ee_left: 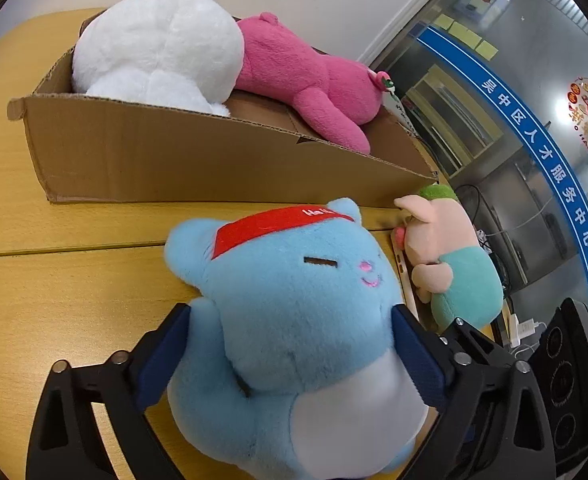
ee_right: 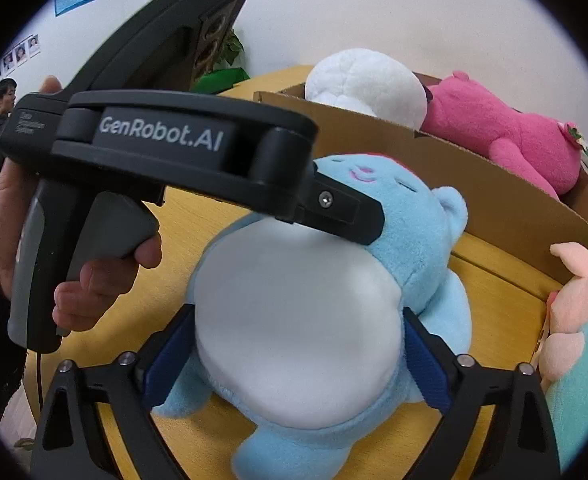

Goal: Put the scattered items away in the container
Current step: 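Close the left tool on the blue plush while the right tool grips its body, then lift the blue plush with both tools and lower it beside the panda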

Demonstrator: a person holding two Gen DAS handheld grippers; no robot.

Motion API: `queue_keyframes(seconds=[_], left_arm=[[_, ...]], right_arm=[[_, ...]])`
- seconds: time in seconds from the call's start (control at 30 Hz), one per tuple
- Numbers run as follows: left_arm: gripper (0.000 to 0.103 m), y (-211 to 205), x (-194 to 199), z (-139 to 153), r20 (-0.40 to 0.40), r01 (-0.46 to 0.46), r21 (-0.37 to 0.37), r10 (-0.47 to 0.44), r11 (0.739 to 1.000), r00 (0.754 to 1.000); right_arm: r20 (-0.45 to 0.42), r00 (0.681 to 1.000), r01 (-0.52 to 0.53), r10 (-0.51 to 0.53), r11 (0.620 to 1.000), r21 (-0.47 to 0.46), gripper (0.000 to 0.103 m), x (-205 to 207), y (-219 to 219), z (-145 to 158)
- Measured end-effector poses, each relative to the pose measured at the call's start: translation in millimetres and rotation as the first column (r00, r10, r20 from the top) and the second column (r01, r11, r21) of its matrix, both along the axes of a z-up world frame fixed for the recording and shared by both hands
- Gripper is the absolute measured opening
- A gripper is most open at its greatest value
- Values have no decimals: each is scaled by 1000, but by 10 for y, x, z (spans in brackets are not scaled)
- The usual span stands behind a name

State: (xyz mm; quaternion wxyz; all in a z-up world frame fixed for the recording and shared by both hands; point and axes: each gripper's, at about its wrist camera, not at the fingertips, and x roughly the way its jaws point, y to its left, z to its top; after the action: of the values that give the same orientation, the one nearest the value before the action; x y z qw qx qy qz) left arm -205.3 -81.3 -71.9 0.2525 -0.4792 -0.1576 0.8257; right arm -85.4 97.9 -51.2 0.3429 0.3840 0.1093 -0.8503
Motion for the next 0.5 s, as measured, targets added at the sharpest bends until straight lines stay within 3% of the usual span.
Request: queue_keyframes(seconds=[0.13,0.17,0.2,0.23,0.33,0.4,0.43,0.5], left_arm=[[85,13,39,105,-20,0,-13,0,1000,1000],[79,10,46,135,-25,1,-10,-1,1000,1000],[63,13,47,165,-27,11,13,-11,1000,1000],[62,12,40,185,-18,18,37,-18,999,1000],[65,49,-18,227,-23,16,5,-16,1000,1000],[70,77,-105,143,7,23,-19,-23,1000,1000],[78,85,-131,97,19,27,-13,-27,1000,999],[86,154,-150,45,26,41,-24,-41,999,999]], right_arm=[[-15,1000,-4,3,999,-53,80,24,67,73],[-21,1000,-5,3,998,-65,78,19,83,94],[-27,1000,-3,1,997,-76,76,14,101,117],[-38,999,1,-5,996,-88,74,20,127,154],[-46,999,-1,-5,993,-119,72,-4,184,283],[-25,1000,-12,10,997,-77,72,-71,147,260],[-7,1000,-17,17,998,-53,73,-108,127,202],[19,999,-26,27,998,-56,88,-151,132,138]])
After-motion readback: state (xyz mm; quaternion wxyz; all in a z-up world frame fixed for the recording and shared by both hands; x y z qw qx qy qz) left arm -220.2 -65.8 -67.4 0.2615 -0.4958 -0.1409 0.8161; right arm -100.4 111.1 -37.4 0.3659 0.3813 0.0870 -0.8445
